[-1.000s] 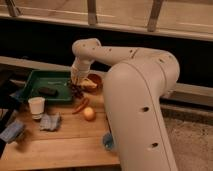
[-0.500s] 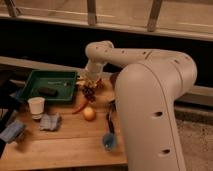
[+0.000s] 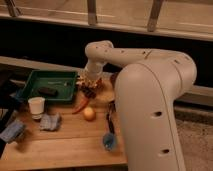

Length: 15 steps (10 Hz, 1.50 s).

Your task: Place grapes in purple bowl

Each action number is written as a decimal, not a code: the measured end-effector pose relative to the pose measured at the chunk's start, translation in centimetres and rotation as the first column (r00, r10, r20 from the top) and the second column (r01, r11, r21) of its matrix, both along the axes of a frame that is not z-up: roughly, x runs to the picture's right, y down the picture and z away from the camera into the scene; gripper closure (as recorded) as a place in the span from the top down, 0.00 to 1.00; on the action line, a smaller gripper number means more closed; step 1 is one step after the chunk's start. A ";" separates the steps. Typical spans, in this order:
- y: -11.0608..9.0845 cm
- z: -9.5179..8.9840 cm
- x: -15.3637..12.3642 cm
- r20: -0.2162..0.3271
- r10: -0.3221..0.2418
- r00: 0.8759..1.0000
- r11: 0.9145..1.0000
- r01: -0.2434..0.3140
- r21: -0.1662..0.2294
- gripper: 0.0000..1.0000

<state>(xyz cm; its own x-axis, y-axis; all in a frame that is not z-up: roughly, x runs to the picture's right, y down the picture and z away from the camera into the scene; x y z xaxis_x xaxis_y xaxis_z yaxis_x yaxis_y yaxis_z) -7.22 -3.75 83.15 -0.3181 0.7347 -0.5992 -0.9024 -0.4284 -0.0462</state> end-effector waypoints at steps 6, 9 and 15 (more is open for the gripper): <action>-1.7 0.8 11.3 -0.028 -0.037 0.999 0.999 0.036 -0.030 0.00; -1.0 0.6 13.3 0.071 -0.129 0.989 0.991 0.131 -0.025 0.00; -0.7 0.2 12.8 0.153 -0.227 0.962 0.974 0.224 0.038 0.00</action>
